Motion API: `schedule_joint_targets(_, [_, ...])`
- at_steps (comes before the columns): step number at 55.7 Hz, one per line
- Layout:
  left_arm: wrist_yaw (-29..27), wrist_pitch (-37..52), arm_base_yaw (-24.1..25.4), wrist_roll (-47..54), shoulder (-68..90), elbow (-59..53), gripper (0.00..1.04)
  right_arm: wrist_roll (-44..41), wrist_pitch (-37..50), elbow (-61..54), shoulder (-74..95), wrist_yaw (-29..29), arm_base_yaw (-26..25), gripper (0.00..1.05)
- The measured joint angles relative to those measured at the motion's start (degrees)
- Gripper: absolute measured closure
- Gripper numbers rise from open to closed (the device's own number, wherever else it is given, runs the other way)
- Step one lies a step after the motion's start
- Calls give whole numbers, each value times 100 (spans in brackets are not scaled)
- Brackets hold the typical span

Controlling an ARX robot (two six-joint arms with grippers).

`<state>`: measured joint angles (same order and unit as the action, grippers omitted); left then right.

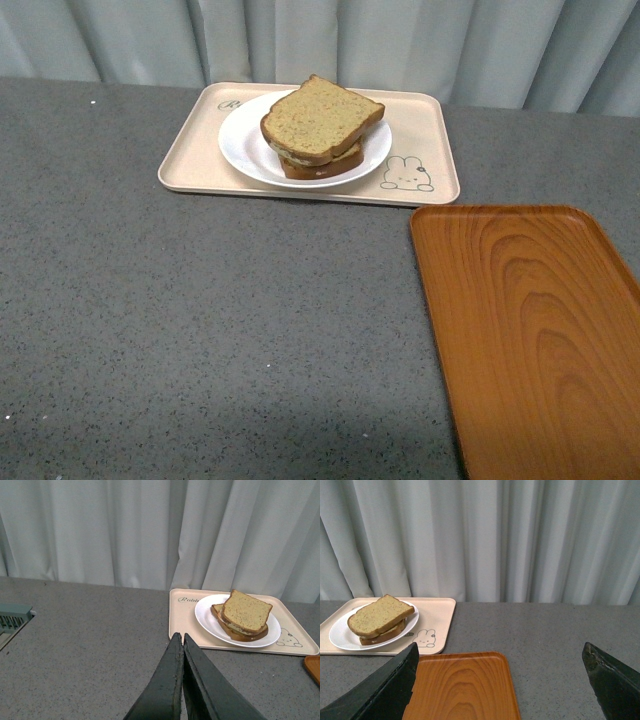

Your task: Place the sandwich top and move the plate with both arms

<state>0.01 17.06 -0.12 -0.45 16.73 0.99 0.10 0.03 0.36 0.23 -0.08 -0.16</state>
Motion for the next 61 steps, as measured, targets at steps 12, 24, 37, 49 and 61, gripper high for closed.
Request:
schedule_joint_targets(12, [0, -378, 0, 0, -367, 0, 101, 0, 0, 0, 0, 0, 0, 9])
schedule_joint_targets(24, [0, -664, 0, 0, -651, 0, 101, 0, 0, 0, 0, 0, 0, 9])
schedule_joint_targets(37, [0, -1679, 0, 2, -1633, 0, 101, 0, 0, 0, 0, 2, 0, 9])
schedule_joint_targets(49, [0, -1694, 0, 0, -1646, 0, 82, 0, 0, 0, 0, 0, 0, 9])
schedule_joint_targets(61, [0, -1696, 0, 2, -1650, 0, 49, 0, 0, 0, 0, 0, 0, 9])
